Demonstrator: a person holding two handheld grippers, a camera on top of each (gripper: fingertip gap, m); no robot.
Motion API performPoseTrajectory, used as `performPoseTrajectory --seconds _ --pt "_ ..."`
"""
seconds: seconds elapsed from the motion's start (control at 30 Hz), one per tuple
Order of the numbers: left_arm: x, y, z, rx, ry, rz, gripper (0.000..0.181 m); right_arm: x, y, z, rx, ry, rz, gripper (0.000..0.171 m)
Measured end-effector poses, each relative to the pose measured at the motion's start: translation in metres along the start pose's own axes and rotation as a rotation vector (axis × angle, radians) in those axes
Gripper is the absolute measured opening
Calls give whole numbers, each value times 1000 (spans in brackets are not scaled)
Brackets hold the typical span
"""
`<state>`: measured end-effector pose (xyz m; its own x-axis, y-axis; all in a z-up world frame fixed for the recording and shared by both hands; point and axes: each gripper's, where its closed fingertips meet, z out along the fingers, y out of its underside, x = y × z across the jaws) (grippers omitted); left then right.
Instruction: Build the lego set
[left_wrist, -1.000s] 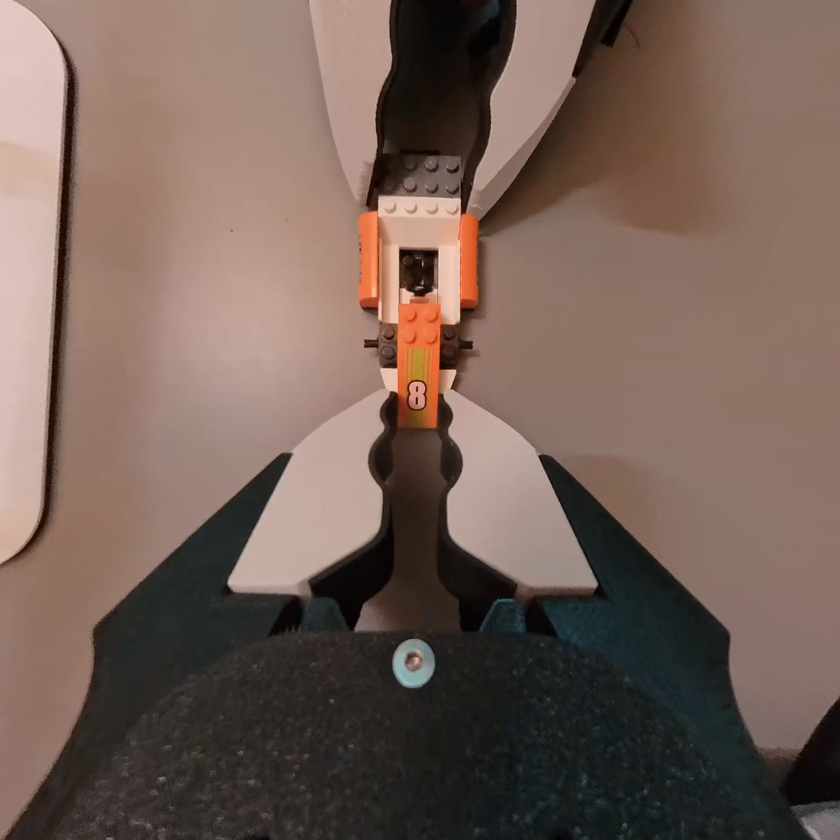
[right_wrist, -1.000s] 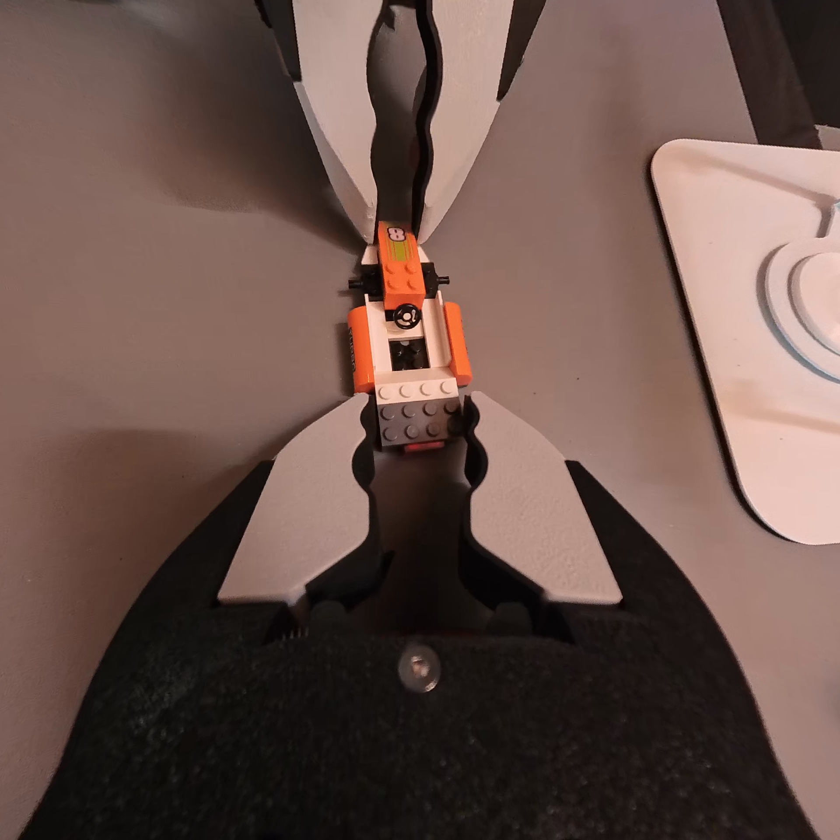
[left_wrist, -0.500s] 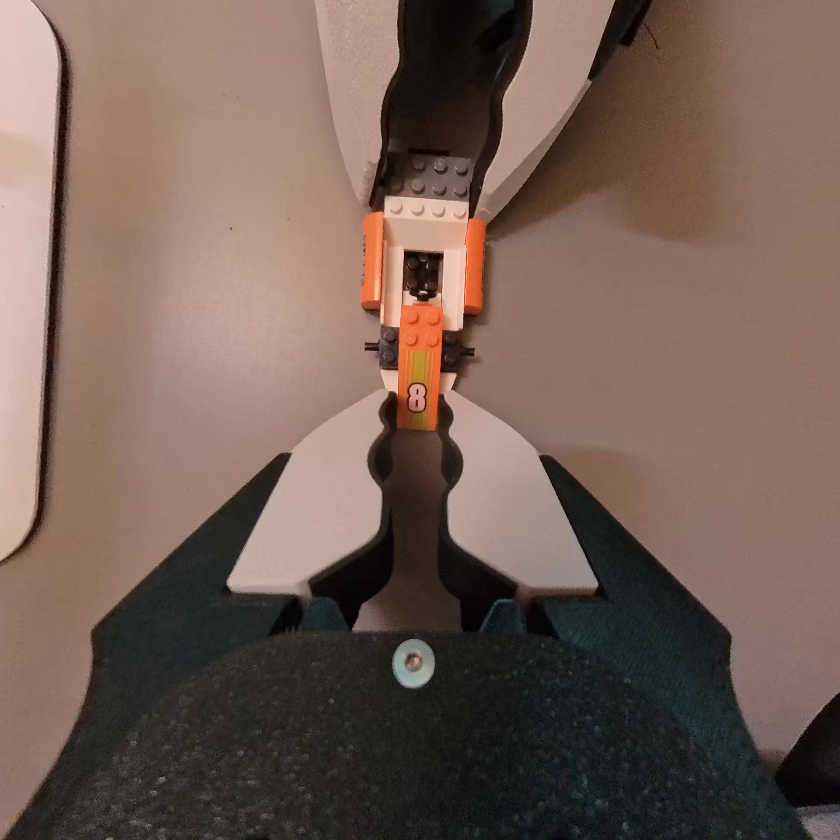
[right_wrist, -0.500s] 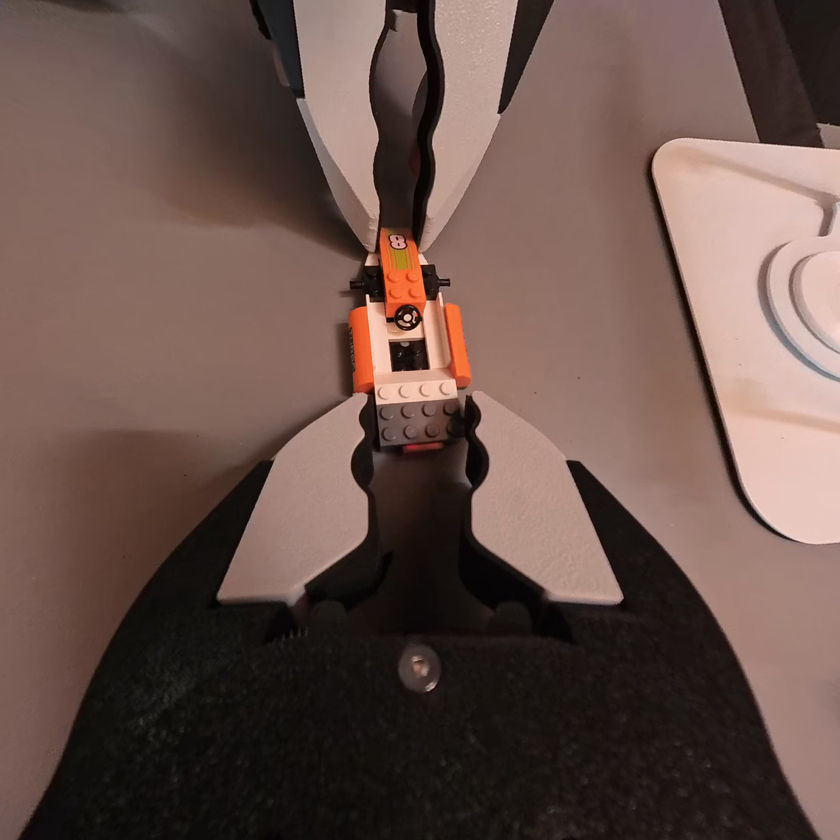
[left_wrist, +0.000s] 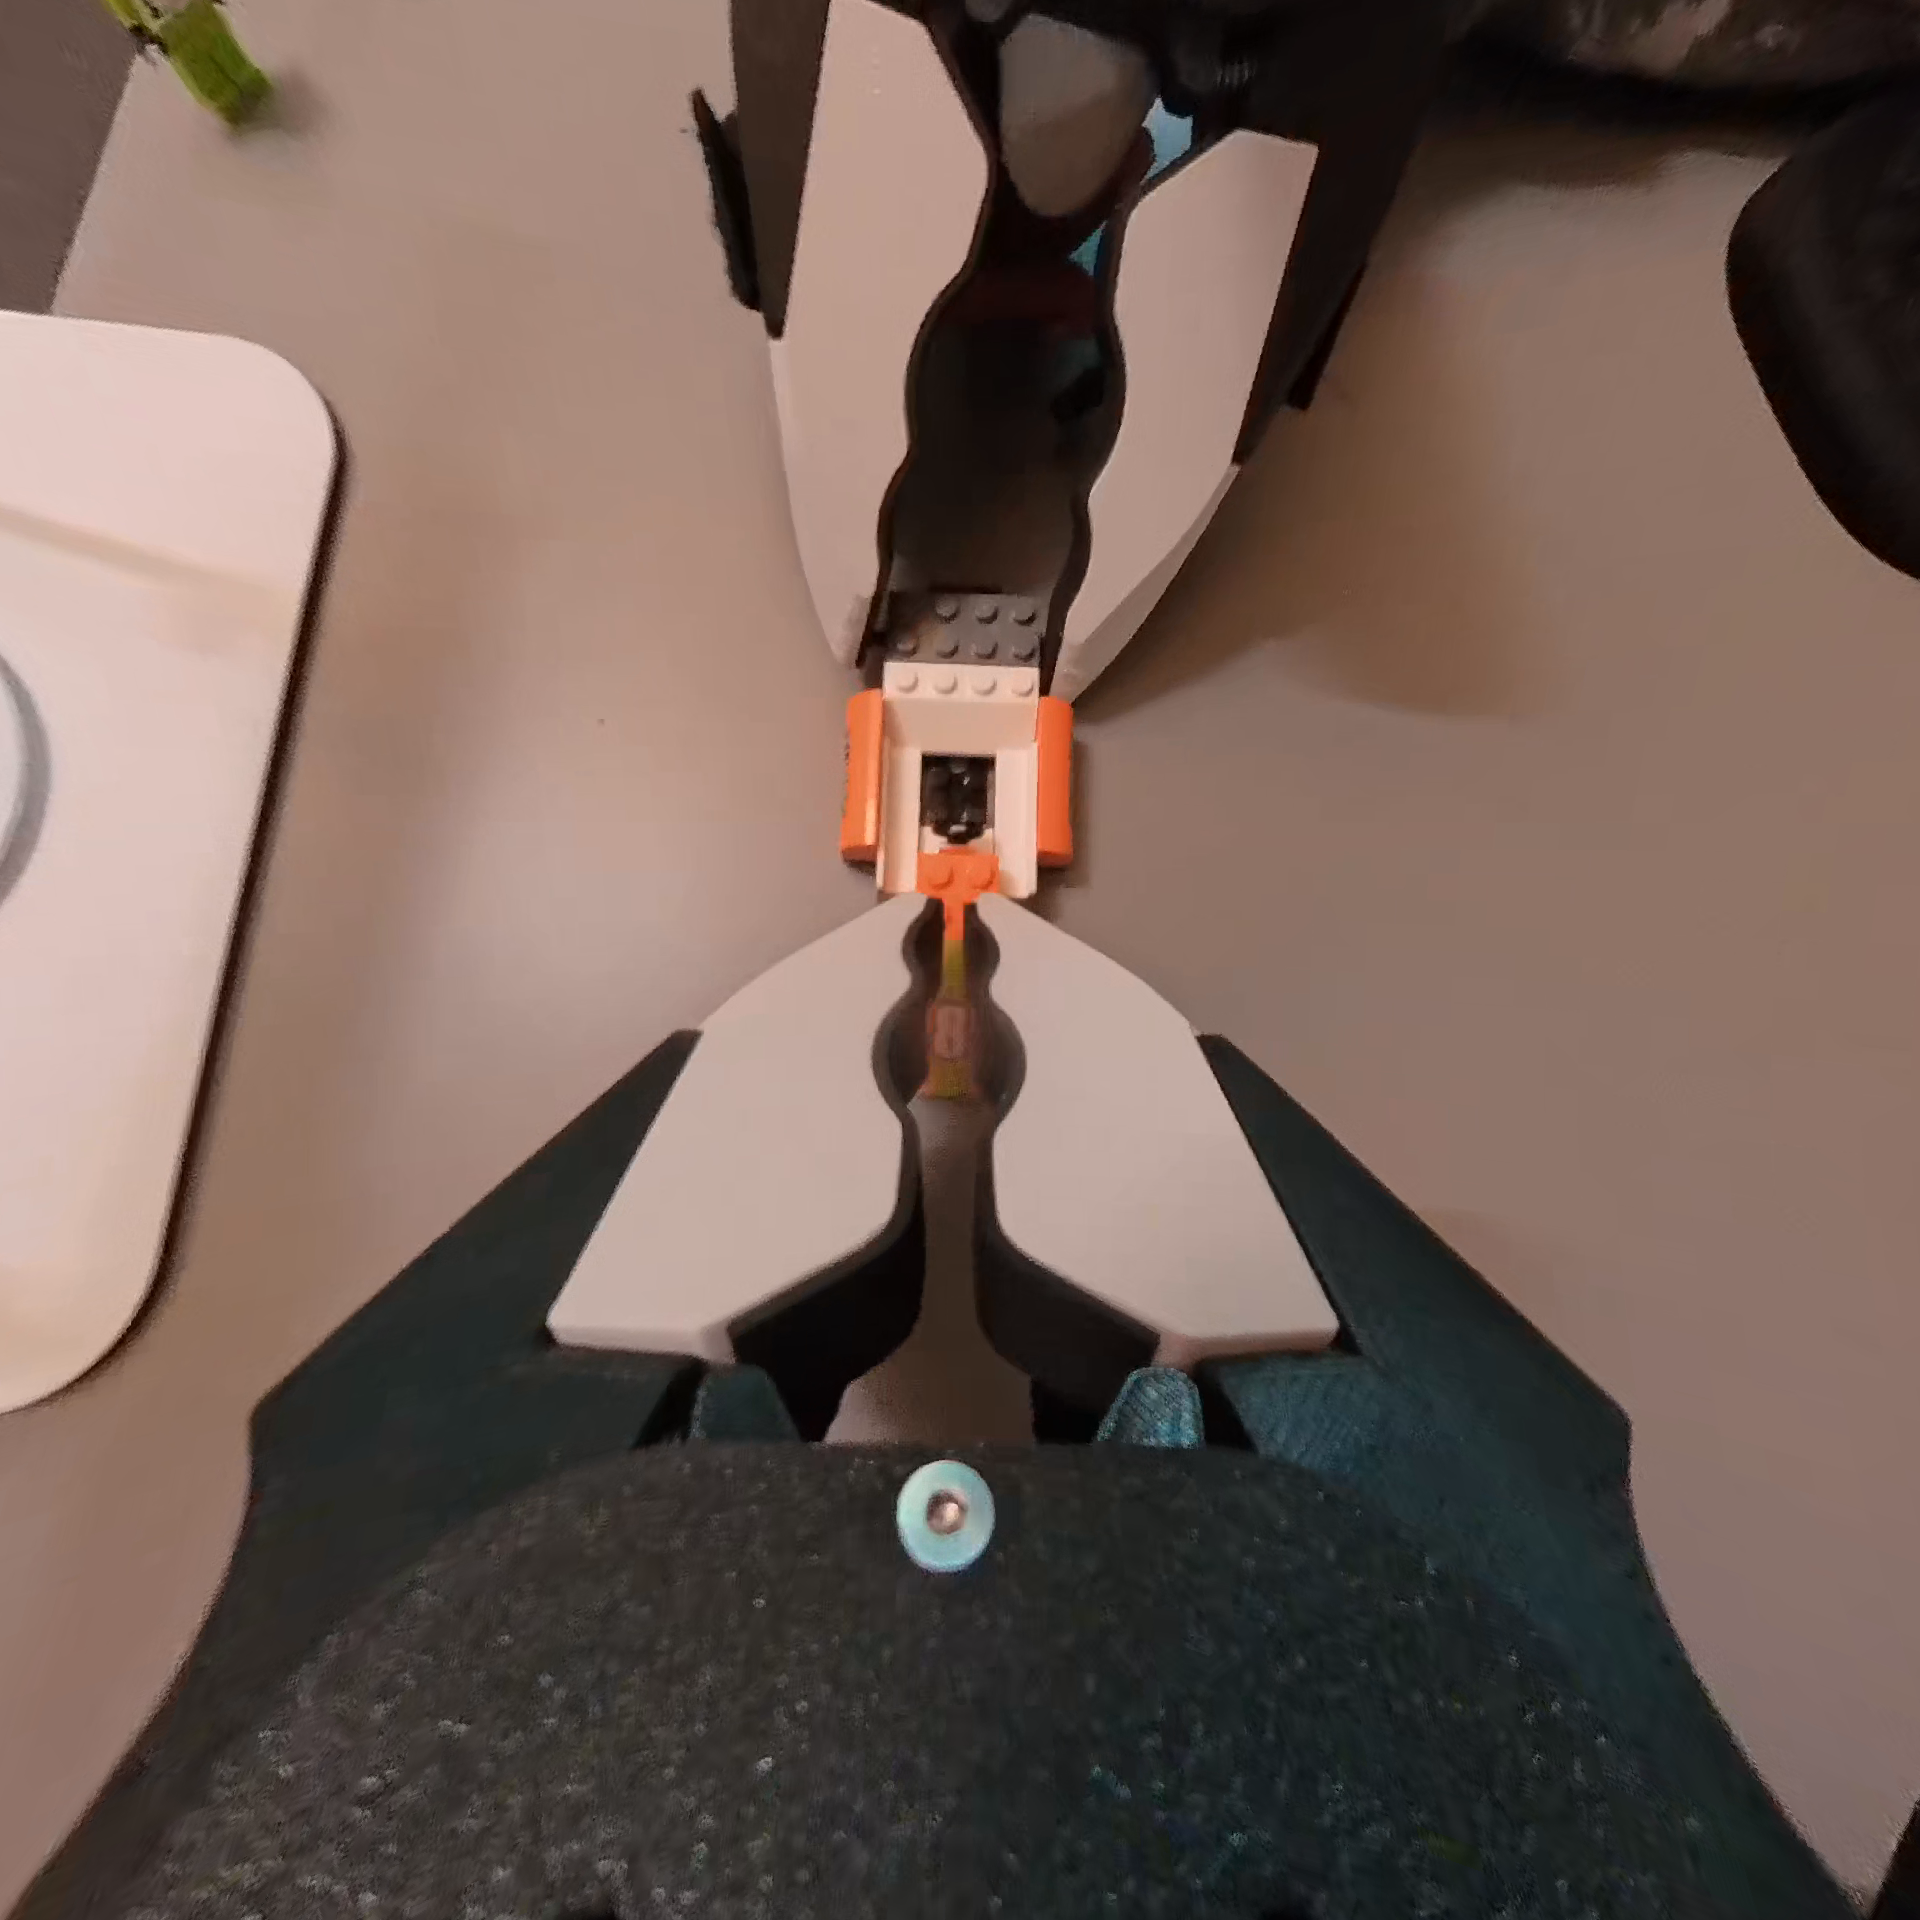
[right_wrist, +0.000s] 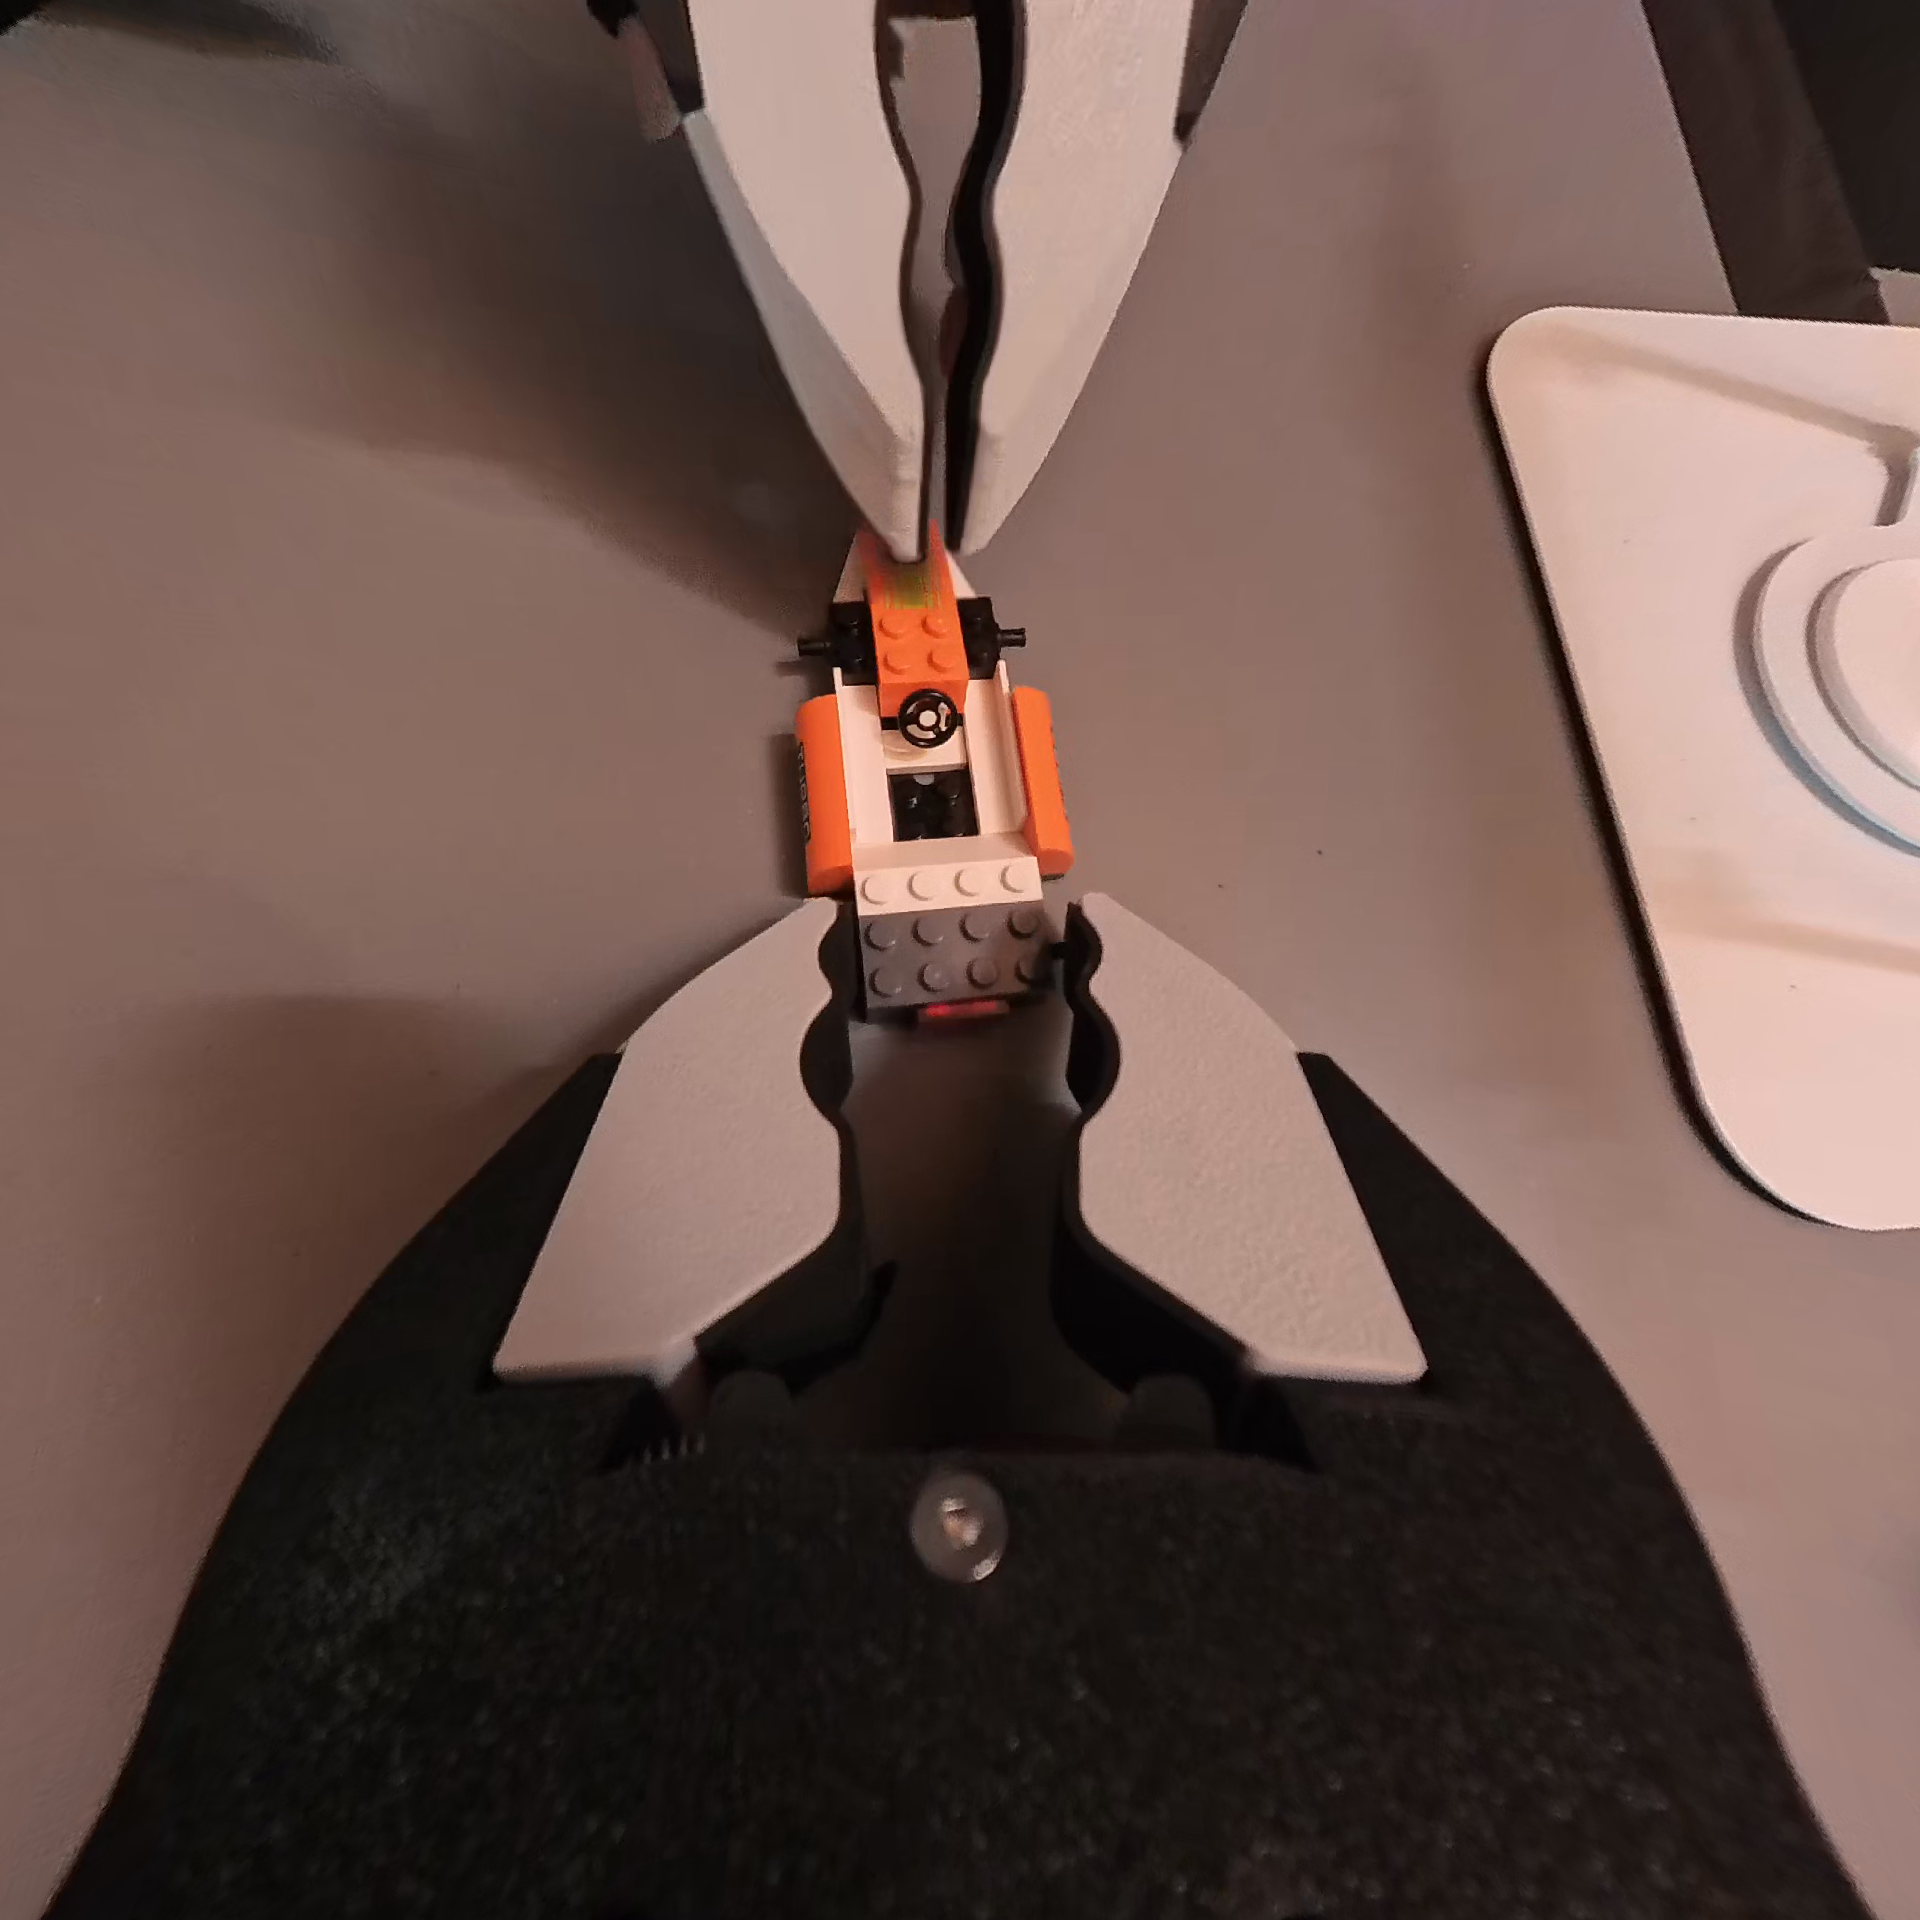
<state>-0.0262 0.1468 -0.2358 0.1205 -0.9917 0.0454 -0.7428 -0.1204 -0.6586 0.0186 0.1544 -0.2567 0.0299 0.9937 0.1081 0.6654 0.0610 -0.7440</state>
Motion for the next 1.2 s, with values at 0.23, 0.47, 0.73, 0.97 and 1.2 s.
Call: performPoseTrajectory --seconds 0.23,0.47,0.73,0.97,1.2 --pt "-1 2 12 -33 -16 8 2 -1 0 1 -7 -1 -11 38" --pt "0 2 15 -96 -41 26 0 -2 -1 2 -11 0 -18 38" --pt "0 2 15 -117 -60 52 0 -2 -1 2 -8 -5 -14 38" --pt "1 0 14 -108 -57 60 1 -6 -3 4 -13 -18 -32 35" --pt "-5 -16 -2 -13 -85 39 5 -5 -6 2 49 -29 -5 35"
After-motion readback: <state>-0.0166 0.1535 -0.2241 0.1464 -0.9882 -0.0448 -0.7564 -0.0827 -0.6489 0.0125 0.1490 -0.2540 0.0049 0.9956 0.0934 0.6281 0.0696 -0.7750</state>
